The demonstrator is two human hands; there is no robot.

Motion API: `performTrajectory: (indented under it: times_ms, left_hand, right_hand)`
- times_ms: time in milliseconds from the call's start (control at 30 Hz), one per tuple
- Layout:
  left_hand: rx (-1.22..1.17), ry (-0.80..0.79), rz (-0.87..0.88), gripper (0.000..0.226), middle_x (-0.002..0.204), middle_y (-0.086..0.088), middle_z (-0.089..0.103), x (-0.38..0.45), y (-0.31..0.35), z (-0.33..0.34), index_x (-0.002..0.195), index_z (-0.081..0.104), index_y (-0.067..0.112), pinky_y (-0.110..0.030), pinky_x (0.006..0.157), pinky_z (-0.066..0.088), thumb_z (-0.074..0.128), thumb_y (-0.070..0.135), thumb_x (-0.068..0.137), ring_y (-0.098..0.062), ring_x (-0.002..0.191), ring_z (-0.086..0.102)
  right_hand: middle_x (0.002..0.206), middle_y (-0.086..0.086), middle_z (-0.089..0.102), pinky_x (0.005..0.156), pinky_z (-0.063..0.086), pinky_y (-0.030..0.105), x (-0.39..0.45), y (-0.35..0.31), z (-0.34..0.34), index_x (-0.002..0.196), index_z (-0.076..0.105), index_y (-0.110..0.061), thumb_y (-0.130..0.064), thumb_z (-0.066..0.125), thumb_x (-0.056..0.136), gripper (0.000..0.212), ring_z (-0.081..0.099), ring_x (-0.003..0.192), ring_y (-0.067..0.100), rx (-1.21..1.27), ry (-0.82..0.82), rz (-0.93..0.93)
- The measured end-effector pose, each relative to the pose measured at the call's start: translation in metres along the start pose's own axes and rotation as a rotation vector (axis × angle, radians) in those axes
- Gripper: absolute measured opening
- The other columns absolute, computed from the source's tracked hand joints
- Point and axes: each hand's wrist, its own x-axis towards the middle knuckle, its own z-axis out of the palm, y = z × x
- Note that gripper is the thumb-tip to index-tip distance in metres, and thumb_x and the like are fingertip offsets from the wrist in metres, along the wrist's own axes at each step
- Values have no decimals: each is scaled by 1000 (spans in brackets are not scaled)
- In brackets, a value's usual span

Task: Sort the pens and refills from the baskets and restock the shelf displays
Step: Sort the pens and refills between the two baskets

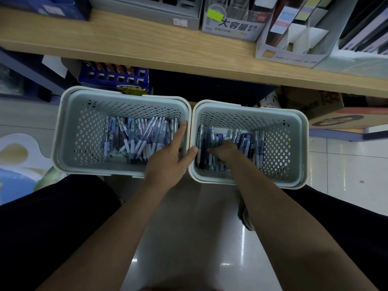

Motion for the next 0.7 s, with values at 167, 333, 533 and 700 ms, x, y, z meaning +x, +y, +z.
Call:
performTrajectory:
  times_ms: [167,333,533,700]
  left_hand:
    - [2,1,5,74,53,-3,45,0,-1,0,157,1,48,-25,47,27,32,69,93,-15,46,49]
    - [-11,-3,8,72,53,-5,47,0,-1,0,157,1,49,-26,46,27,35,66,96,-16,46,49]
    - [-13,8,8,71,53,-5,46,0,-2,1,157,1,49,-26,46,29,36,65,97,-18,46,50]
    - [-2,6,5,71,53,-5,47,1,-2,1,157,2,48,-26,46,30,38,63,98,-18,47,52]
  right_hand:
    - [138,23,55,103,48,39,-11,-1,-14,134,52,9,-22,59,100,46,57,125,36,-35,5,10]
    - [125,24,64,99,48,36,-12,-3,-12,140,44,11,-30,57,101,58,62,117,34,-2,14,13]
    - [141,23,52,88,44,29,-7,-1,-4,147,34,9,-27,72,92,76,55,124,35,264,67,18]
    - [103,18,65,90,57,44,-1,-3,-1,145,37,8,-20,70,93,67,71,95,33,206,96,17]
